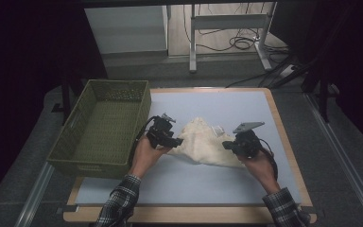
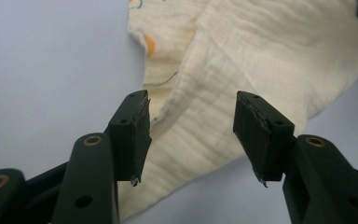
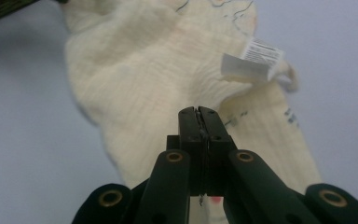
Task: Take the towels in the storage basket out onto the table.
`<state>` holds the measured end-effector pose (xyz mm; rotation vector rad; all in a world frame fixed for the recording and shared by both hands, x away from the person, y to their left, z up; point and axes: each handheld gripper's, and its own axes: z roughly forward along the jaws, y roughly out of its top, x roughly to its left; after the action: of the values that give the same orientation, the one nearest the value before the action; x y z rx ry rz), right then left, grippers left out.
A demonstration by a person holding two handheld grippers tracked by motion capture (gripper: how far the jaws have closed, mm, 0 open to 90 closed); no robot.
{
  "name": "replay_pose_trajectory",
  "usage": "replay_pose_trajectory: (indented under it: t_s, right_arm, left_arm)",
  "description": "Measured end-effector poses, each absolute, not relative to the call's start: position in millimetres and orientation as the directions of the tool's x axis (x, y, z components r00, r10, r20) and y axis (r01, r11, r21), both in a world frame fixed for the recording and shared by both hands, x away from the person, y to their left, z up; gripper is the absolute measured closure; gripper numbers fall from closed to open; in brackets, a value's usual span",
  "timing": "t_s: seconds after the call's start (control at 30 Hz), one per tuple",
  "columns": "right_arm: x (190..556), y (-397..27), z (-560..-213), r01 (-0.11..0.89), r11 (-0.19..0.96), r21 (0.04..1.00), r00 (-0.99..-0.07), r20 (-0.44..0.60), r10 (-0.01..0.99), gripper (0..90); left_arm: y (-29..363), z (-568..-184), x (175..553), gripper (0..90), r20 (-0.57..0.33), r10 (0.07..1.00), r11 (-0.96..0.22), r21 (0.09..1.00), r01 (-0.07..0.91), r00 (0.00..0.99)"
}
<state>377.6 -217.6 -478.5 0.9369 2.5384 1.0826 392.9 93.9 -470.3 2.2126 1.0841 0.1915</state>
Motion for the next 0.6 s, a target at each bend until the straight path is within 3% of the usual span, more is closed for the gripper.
replay_pose_trajectory:
  t_s: [0.27, 0.43, 0.47, 0.6]
  right_arm:
    - [324, -241, -493, 0.474, 0.551, 0.687, -0.792, 0.059, 0.608, 89.4]
    - [310, -251, -501, 0.491, 0.562, 0.665, -0.788, 0.064, 0.612, 87.0]
    - [309, -258, -495, 0.488, 0.551, 0.677, -0.777, 0.050, 0.627, 80.7]
    - [322, -263, -478, 0.495, 0.519, 0.697, -0.756, 0.051, 0.653, 73.4]
  left_arm:
    - [75, -476, 396, 44.0, -0.141, 0.723, -0.476, 0.609, 0.635, 0.677]
    - [74, -478, 396, 42.6, -0.138, 0.723, -0.482, 0.601, 0.637, 0.677]
    - [75, -478, 395, 41.5, -0.133, 0.724, -0.485, 0.601, 0.636, 0.677]
    - [79, -476, 393, 37.1, -0.118, 0.732, -0.484, 0.604, 0.634, 0.671]
